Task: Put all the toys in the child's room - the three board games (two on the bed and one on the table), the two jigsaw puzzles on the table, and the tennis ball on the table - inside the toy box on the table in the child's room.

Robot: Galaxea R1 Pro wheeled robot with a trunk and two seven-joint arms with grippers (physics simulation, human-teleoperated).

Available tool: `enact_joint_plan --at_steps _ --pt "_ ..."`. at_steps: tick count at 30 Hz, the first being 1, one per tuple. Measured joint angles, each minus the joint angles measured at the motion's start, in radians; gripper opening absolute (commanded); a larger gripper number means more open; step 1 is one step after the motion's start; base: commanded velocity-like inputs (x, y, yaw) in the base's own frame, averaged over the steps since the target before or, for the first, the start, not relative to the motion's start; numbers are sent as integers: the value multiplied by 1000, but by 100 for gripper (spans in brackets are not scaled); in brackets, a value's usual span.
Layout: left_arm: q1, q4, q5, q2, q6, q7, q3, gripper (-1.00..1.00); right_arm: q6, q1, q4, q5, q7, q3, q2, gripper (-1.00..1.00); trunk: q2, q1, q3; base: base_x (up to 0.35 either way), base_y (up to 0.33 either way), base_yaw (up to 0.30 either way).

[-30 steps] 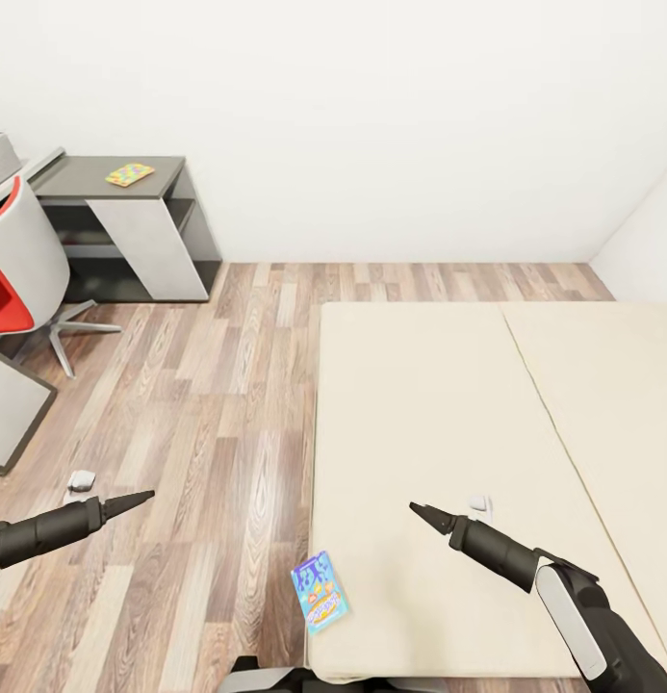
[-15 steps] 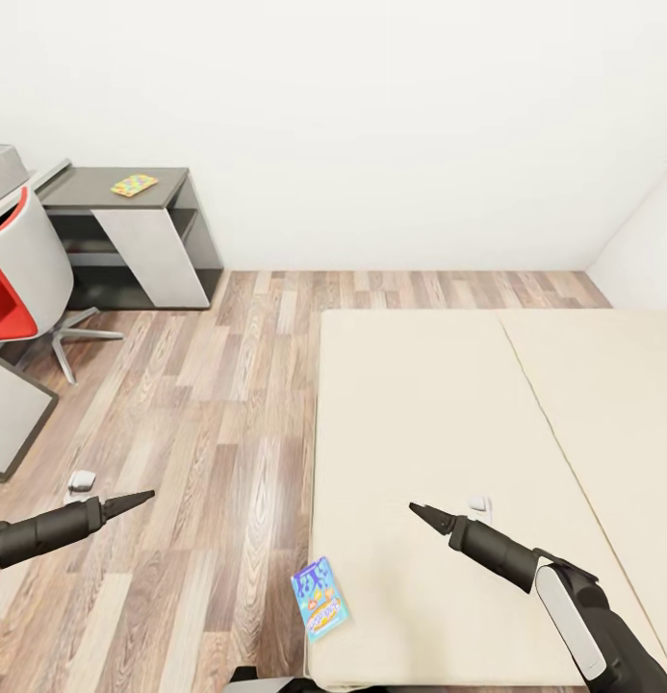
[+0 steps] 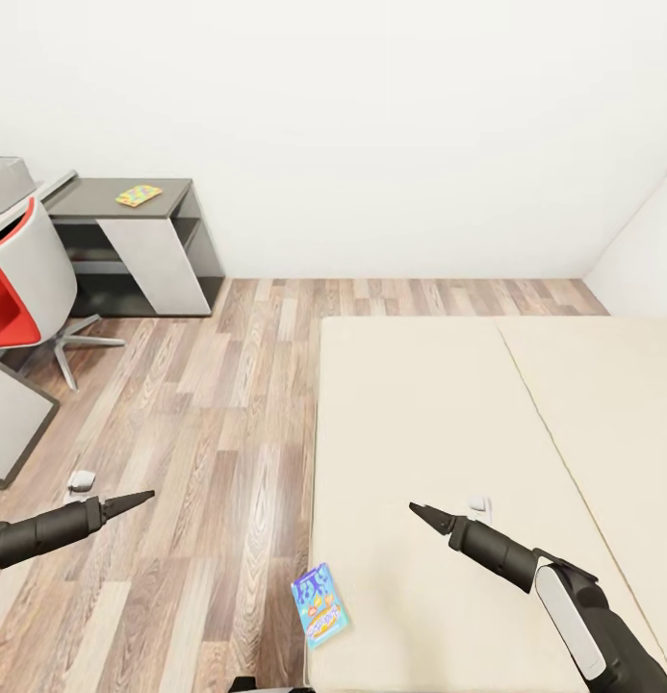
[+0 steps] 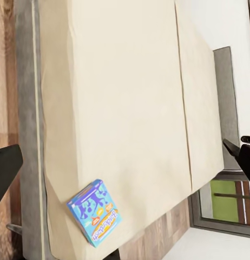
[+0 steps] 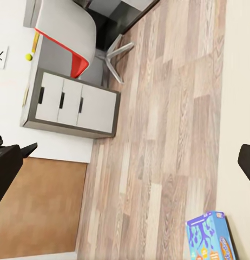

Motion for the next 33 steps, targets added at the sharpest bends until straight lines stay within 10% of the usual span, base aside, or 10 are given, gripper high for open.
enact_joint_plan --at_steps 33 --pt "0 0 0 1 -3 -7 -1 100 1 0 0 0 -1 0 1 100 0 0 55 0 0 35"
